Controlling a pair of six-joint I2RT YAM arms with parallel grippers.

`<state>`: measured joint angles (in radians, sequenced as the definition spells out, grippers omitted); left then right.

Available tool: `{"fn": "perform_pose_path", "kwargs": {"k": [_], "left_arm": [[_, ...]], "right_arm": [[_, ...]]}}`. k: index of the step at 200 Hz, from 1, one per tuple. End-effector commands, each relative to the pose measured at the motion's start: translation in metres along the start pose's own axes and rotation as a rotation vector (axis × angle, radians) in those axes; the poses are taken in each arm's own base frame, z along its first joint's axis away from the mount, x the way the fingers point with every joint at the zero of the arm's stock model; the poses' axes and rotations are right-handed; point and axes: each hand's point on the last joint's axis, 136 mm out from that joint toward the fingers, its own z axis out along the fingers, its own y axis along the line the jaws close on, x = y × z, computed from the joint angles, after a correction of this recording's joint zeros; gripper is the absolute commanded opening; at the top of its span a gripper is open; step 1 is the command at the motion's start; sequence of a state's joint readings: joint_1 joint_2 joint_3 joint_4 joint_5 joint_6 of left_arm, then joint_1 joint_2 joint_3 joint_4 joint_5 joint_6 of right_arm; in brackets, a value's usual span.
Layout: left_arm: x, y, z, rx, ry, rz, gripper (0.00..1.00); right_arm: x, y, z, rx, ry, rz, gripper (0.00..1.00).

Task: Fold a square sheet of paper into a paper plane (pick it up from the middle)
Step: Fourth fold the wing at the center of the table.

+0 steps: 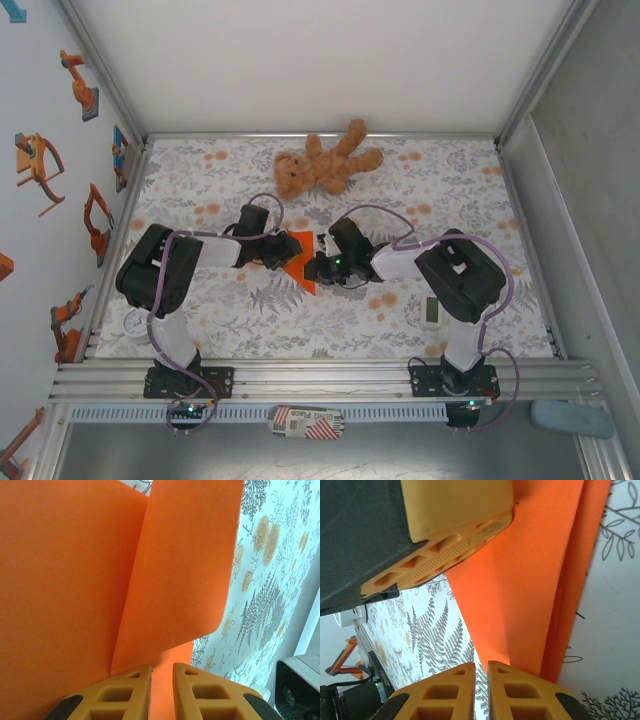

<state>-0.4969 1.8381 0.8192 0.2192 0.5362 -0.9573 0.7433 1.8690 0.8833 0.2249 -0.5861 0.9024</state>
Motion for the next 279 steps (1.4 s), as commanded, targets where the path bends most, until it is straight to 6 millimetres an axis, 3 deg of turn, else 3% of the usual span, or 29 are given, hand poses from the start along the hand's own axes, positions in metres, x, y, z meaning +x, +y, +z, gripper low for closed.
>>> {"fn": "perform_pose_path", "kwargs": {"k": [1, 99, 167, 209, 279], "left_arm": [[0.024, 0.047, 0.011, -0.146, 0.073, -0.090, 0.20], [0.024, 0.048, 0.011, -0.149, 0.076, -0.094, 0.21], [0.026, 0.054, 0.012, -0.171, 0.078, -0.105, 0.21], [0.025, 0.055, 0.013, -0.172, 0.078, -0.114, 0.21], [0.026, 0.055, 0.013, -0.174, 0.081, -0.116, 0.21]], "right_arm": [[0.007, -0.006, 0.005, 0.019, 0.026, 0.015, 0.14], [0.013, -0.014, 0.010, 0.030, 0.050, 0.028, 0.13], [0.009, 0.013, -0.009, -0.028, 0.019, -0.019, 0.13], [0.028, 0.006, -0.006, -0.006, 0.054, -0.008, 0.13], [0.032, -0.006, 0.001, 0.015, 0.058, 0.013, 0.12]]}}
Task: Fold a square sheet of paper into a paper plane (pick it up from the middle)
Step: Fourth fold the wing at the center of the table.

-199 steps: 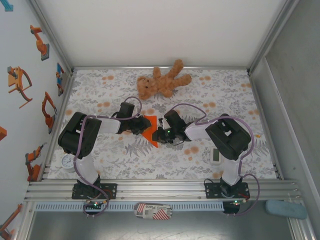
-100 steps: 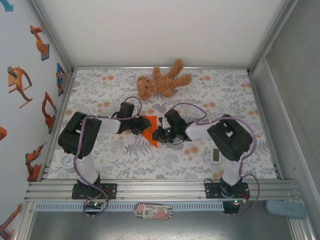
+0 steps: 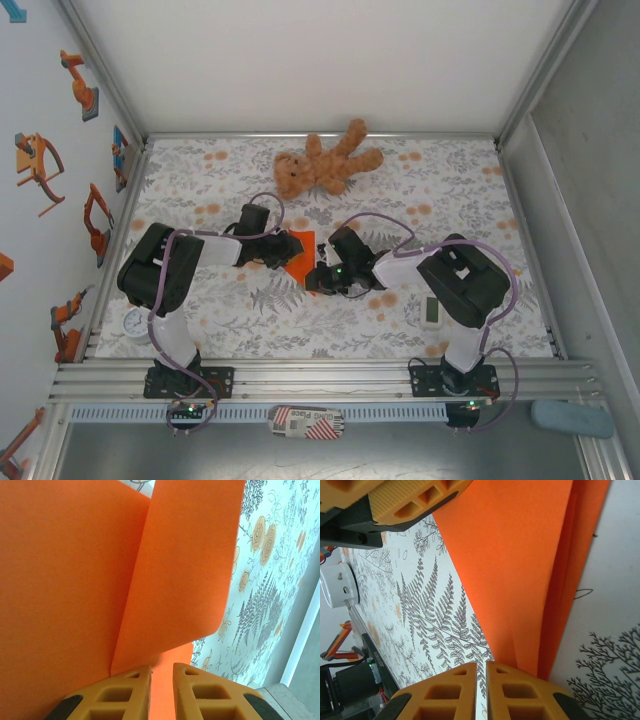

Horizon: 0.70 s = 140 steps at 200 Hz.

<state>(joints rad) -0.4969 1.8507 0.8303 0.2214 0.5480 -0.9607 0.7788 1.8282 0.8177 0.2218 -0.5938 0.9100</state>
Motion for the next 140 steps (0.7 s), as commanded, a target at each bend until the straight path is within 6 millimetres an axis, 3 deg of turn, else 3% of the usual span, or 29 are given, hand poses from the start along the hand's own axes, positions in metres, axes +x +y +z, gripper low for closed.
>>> {"fn": "perform_pose_path", "kwargs": {"k": [1, 105, 140], "left_arm": [[0.026, 0.057, 0.011, -0.181, 0.071, -0.114, 0.21], [0.025, 0.052, 0.009, -0.173, 0.070, -0.109, 0.21], [0.014, 0.016, -0.003, -0.098, 0.049, -0.039, 0.21]], "right_arm": [[0.003, -0.003, 0.002, 0.006, 0.008, 0.013, 0.12], [0.013, -0.025, 0.011, 0.060, 0.043, 0.047, 0.11], [0.023, -0.037, 0.007, 0.111, 0.077, 0.032, 0.10]]}}
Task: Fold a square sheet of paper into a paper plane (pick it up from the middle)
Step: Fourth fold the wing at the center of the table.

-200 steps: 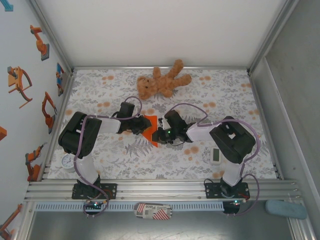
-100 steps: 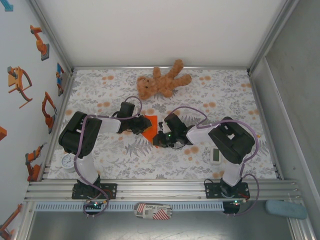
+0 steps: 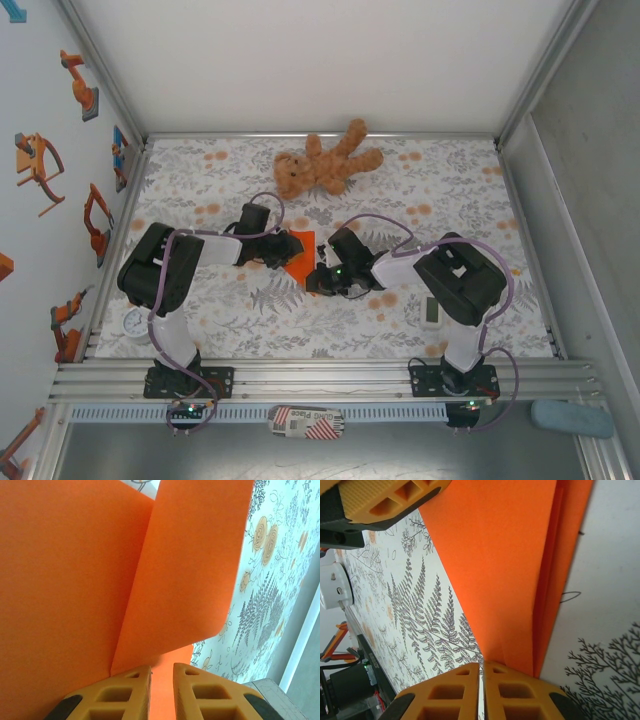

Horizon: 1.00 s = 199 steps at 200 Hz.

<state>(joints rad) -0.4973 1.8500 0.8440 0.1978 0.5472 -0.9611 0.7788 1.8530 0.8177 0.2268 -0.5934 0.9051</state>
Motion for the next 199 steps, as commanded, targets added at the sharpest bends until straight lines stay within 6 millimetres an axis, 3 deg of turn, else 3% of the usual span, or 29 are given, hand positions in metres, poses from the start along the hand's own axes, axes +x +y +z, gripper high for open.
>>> {"fn": "perform_pose_path", "kwargs": {"k": [1, 24, 42, 88, 199], "left_arm": [[0.014, 0.015, -0.003, -0.087, 0.043, -0.029, 0.21], [0.003, -0.025, -0.023, -0.012, 0.005, 0.071, 0.21], [0.001, -0.038, -0.033, 0.007, -0.013, 0.129, 0.21], [0.003, -0.023, -0.028, -0.050, 0.012, 0.178, 0.20], [-0.004, -0.014, -0.002, -0.035, 0.038, 0.188, 0.19]], "right_arm": [[0.022, -0.030, 0.003, 0.101, 0.070, 0.024, 0.10], [0.034, -0.039, -0.004, 0.157, 0.128, -0.026, 0.09], [0.041, -0.045, -0.009, 0.188, 0.164, -0.057, 0.09], [0.043, -0.048, -0.012, 0.199, 0.179, -0.069, 0.09], [0.046, -0.055, -0.014, 0.215, 0.188, -0.061, 0.09]]}}
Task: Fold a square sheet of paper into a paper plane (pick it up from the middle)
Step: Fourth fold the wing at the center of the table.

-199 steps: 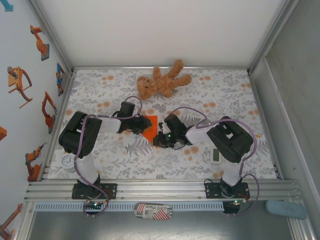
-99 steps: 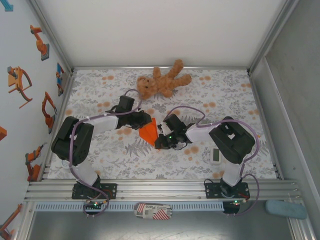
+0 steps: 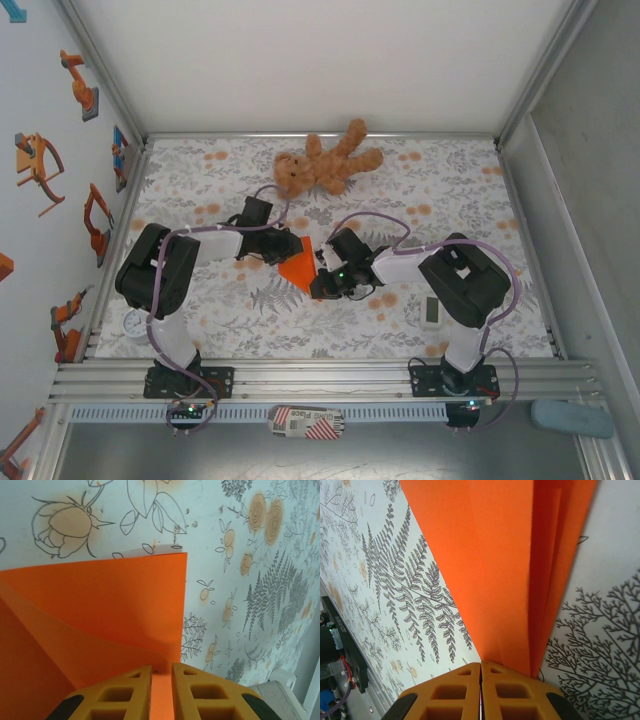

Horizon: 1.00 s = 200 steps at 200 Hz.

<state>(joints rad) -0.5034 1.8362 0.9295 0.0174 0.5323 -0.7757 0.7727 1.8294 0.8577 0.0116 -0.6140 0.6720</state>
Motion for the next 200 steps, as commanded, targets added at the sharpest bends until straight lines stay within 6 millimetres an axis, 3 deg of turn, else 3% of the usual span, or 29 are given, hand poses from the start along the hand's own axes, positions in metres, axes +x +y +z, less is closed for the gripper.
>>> {"fn": "perform_pose_path", "kwargs": {"k": [1, 42, 98, 127, 154, 174, 200], "left_arm": [[-0.007, -0.007, 0.004, 0.027, -0.003, 0.041, 0.19], [-0.009, -0.001, 0.010, 0.016, 0.001, 0.035, 0.19], [-0.006, 0.022, 0.018, -0.043, 0.022, -0.014, 0.19], [0.001, 0.031, 0.022, -0.069, 0.040, -0.033, 0.19], [0.003, 0.035, 0.023, -0.075, 0.046, -0.042, 0.19], [0.004, 0.036, 0.023, -0.078, 0.048, -0.043, 0.19], [0.007, 0.036, 0.024, -0.079, 0.052, -0.045, 0.19]], "right_arm": [[0.034, -0.040, 0.001, 0.134, 0.100, 0.085, 0.09], [0.037, -0.045, 0.001, 0.144, 0.110, 0.089, 0.09], [0.040, -0.046, -0.001, 0.143, 0.111, 0.088, 0.09], [0.009, -0.008, -0.020, 0.052, -0.014, 0.045, 0.09], [-0.023, 0.024, -0.051, 0.023, -0.175, -0.011, 0.18], [-0.038, 0.031, -0.061, 0.028, -0.240, -0.020, 0.20], [-0.054, 0.033, -0.055, 0.033, -0.246, -0.012, 0.17]]}}
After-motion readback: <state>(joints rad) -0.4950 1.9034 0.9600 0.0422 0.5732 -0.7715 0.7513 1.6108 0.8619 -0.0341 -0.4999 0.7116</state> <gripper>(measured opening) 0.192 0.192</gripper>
